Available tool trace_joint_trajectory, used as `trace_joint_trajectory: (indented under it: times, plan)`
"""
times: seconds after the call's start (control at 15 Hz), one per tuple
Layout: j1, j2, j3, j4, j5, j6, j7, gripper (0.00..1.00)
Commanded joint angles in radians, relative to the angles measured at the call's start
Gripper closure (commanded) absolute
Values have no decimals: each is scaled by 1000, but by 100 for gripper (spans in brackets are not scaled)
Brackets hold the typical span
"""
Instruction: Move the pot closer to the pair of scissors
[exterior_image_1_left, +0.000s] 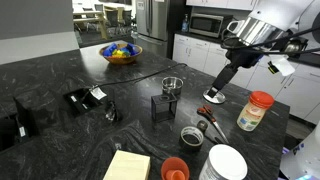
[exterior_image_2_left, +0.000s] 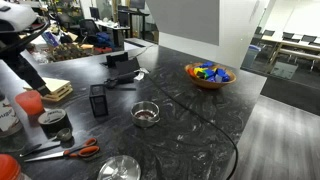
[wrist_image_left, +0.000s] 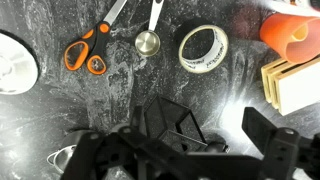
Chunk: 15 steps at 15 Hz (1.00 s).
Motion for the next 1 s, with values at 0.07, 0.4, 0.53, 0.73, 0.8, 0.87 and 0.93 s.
trace_joint_trajectory:
  times: [0.07,0.4,0.53,0.73,0.8,0.87,0.93]
  plan:
    - [4,0,-3,2,-3,-1,2,0]
    - [-43,54,-7,35,-6,-5,89,0]
    - [-84,81,-10,48,-8,4,179,0]
    - [-153,136,-15,73,-35,34,304,0]
    - [-178,156,-17,81,-54,52,349,0]
    - [-196,172,-18,91,-73,66,401,0]
    - [-210,181,-16,98,-91,78,459,0]
